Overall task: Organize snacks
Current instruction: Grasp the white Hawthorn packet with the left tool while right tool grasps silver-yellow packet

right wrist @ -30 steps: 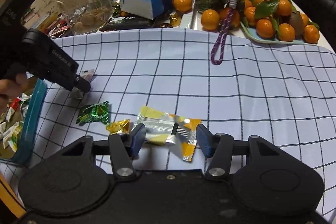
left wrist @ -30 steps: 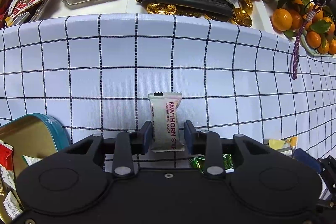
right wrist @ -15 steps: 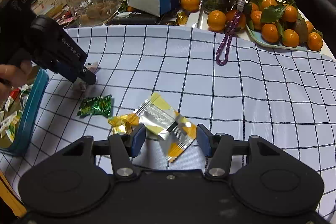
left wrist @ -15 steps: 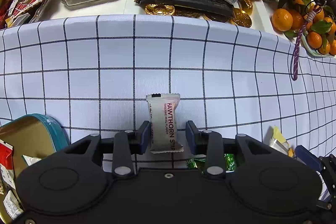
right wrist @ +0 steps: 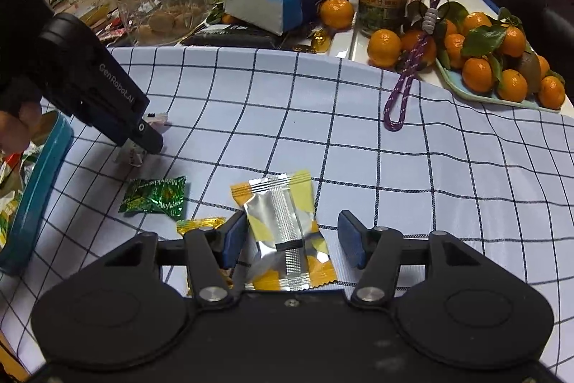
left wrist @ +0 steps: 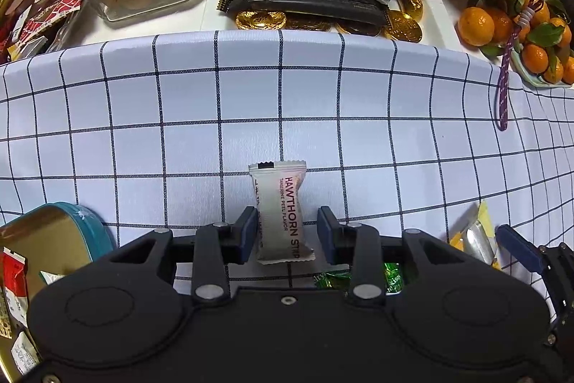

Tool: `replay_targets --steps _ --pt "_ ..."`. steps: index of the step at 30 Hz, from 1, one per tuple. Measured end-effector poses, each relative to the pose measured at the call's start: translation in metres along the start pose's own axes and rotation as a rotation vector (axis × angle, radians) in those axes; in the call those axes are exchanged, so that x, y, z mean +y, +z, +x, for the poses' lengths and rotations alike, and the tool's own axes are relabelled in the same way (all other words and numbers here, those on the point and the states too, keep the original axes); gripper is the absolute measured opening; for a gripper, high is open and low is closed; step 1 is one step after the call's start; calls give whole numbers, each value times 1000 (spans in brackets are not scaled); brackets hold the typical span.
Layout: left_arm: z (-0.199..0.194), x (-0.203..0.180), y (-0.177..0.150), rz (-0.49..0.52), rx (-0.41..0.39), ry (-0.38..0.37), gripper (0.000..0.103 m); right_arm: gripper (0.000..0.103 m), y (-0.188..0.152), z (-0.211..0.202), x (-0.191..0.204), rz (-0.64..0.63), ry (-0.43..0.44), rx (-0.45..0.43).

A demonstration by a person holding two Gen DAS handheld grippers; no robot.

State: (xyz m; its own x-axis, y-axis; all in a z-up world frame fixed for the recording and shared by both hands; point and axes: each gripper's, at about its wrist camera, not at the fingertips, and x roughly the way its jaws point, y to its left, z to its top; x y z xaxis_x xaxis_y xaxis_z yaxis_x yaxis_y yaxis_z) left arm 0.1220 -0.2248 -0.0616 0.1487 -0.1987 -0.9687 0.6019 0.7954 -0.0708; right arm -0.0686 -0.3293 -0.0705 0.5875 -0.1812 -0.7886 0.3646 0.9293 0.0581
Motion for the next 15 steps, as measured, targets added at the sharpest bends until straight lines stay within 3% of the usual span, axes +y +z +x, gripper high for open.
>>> replay_targets --steps 2,3,6,8,12,15 --pt "0 0 1 -5 -8 12 45 51 -1 0 3 1 -33 -15" --pt "0 0 1 -10 -15 17 45 38 -2 -1 4 0 -53 -23" --pt "0 2 2 -38 -28 11 42 37 -3 -3 2 51 -55 -31" --pt "-2 2 1 -52 -31 13 28 37 -4 -7 -2 122 -33 -31" --pt "-10 5 -3 -101 -34 -12 27 36 -6 -21 -12 293 11 -49" --pt "-25 4 -14 -102 -55 9 27 36 -1 -32 -16 390 -4 -48"
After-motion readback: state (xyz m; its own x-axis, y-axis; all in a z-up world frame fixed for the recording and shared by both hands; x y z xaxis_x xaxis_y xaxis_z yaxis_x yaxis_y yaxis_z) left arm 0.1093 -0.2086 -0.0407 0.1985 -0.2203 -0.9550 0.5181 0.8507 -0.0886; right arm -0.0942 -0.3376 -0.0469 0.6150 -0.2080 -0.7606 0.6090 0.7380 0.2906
